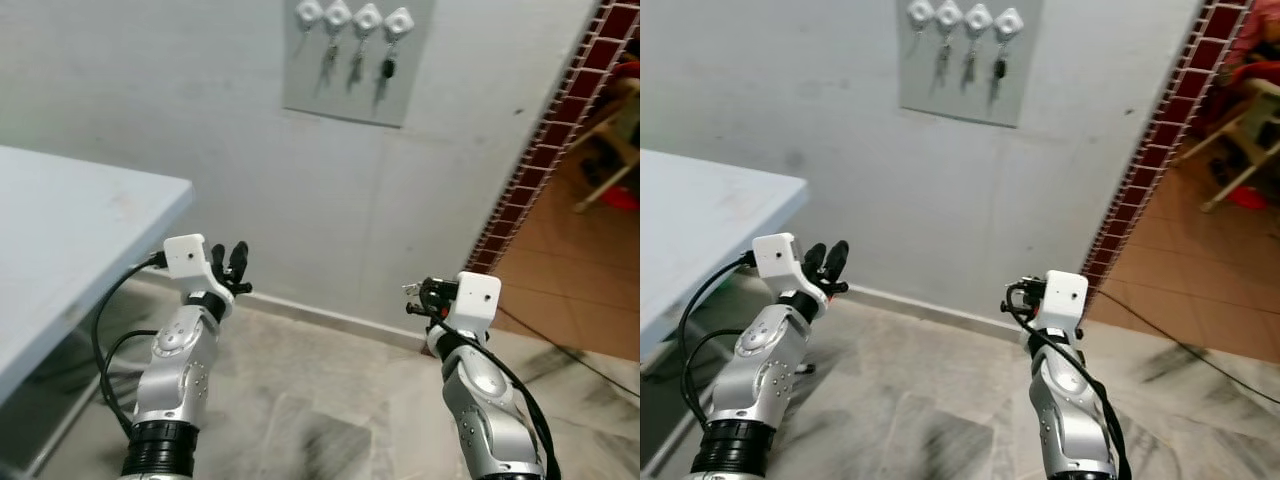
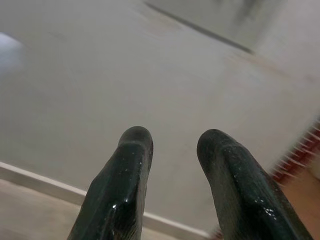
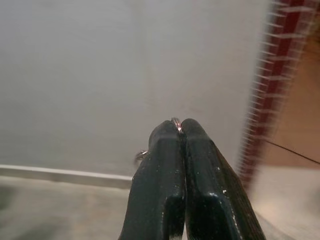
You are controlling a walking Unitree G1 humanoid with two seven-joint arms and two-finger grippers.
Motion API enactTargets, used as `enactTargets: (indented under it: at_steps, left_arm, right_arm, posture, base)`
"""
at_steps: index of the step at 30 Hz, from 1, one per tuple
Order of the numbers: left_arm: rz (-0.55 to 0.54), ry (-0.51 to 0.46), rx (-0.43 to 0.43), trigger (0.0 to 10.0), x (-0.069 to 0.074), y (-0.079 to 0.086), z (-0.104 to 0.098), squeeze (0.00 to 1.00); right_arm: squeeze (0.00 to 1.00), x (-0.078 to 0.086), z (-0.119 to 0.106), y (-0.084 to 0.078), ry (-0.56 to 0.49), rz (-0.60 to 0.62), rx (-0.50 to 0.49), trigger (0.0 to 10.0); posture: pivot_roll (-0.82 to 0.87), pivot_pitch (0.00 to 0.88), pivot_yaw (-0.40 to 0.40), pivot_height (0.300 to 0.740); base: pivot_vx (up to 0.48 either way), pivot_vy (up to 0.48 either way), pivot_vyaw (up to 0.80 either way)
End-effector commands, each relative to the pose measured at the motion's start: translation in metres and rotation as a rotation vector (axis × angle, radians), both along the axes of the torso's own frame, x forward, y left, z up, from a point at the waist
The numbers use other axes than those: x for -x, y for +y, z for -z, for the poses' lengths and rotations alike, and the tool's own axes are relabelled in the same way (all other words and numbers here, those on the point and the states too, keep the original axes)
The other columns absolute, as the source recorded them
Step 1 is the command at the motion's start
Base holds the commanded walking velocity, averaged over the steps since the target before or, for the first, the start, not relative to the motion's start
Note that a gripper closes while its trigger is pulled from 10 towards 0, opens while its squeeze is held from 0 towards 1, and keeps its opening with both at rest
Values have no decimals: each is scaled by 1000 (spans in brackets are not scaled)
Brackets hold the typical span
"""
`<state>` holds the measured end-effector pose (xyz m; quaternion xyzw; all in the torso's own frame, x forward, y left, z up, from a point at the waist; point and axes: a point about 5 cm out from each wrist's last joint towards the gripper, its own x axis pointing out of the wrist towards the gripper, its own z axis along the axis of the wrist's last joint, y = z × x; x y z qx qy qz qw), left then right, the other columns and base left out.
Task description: Hang keys on a hook
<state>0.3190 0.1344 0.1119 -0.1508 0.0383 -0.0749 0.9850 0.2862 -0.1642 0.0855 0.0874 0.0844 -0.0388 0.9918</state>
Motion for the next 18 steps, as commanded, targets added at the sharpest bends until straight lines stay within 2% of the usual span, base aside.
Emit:
enactTargets:
  at_steps: [1,5,7,18]
  left_arm:
    - [-3,-6,-18,10000,-1,2,-4,0]
    - [3,-19,-9,10000,-3,4,-7,0]
    - [3,-20,-10,10000,-3,5,-7,0]
    - [-15,-27,-9,10000,-6,11,-11,0]
  right_arm:
    - [0,-1,-3,1,-6,-12,-20,10000]
    - [0,3,-15,6,-136,-119,38,10000]
    - [0,3,-16,6,-138,-117,43,10000]
    - [0,5,-15,5,-148,-131,74,10000]
  posture:
    - [133,0,-58,740]
    - [134,0,-57,740]
    - [134,0,-57,740]
    - [133,0,-50,740]
  base:
    - [0,0,0]
    - [0,0,0]
    - [0,0,0]
    - [313,0,0]
